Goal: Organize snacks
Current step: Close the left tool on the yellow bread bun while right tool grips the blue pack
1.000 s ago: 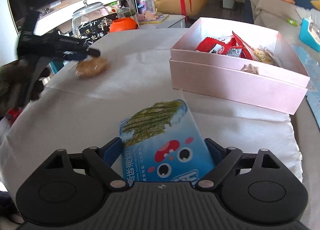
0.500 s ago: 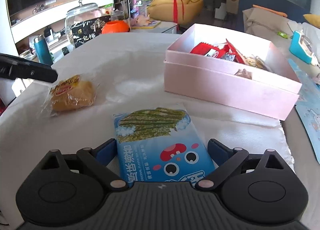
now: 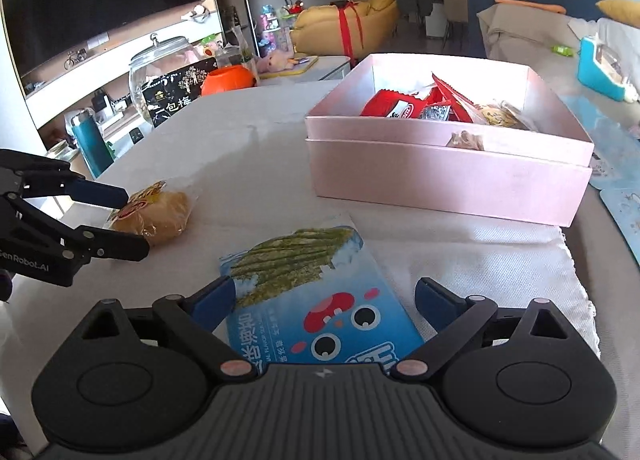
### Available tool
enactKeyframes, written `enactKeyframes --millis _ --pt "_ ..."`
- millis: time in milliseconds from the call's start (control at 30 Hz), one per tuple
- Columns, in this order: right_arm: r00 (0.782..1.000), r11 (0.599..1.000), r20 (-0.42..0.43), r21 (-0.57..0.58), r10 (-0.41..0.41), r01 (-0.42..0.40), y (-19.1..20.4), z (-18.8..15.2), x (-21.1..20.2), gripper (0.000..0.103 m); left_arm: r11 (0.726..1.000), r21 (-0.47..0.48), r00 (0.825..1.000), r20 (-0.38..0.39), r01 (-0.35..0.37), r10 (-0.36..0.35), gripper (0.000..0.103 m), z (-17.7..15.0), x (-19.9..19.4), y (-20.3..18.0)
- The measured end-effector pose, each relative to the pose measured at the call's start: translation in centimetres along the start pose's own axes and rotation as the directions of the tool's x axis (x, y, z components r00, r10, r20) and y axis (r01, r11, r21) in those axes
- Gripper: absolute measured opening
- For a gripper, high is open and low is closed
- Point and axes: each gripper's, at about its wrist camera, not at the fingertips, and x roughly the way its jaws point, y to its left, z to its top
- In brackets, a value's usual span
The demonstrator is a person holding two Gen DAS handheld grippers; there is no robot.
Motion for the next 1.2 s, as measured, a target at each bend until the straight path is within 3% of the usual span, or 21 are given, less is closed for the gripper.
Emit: enactKeyframes --millis 100,300,433,667,1000,1200 --pt "1.0 1.0 -0.008 -0.021 0.009 -0.01 0.5 0.0 0.4 0.101 1.0 0.0 1.0 -0.003 -0.001 0.001 0.076 0.1 0.1 0.0" --pt "0.998 0.983 -0.054 -0.182 -0.043 0.032 3.3 1.8 3.2 0.101 1.0 -0.009 1.0 -0.006 0.017 -0.017 0.074 0.1 -0.3 0.2" --pt "0.999 0.984 -0.027 -0.178 -0.023 0.018 3.7 2.5 2.9 0.086 0.999 -0.025 0.999 0.013 0.033 -0.033 0.07 0.2 -1.3 1.1" --pt "0.998 0.989 0.039 -0.138 -0.051 0.056 2.2 2.2 -0.2 0.085 1.0 -0.014 1.0 -0.004 -0.025 0.025 0.07 1.0 -0.6 2.8" --pt "0.995 0.993 -0.042 -0.081 -0.094 0.09 0.2 -0.3 -0.5 0.09 0.998 -0.046 0.998 -0.059 0.032 -0.035 0.077 0.9 3.5 2.3" --pt "0.994 0.99 -0.057 -0.112 -0.095 0.088 0.8 -0.8 -0.3 0.103 0.984 -0.162 0.996 -0.033 0.072 -0.078 0.077 0.7 3.5 1.7"
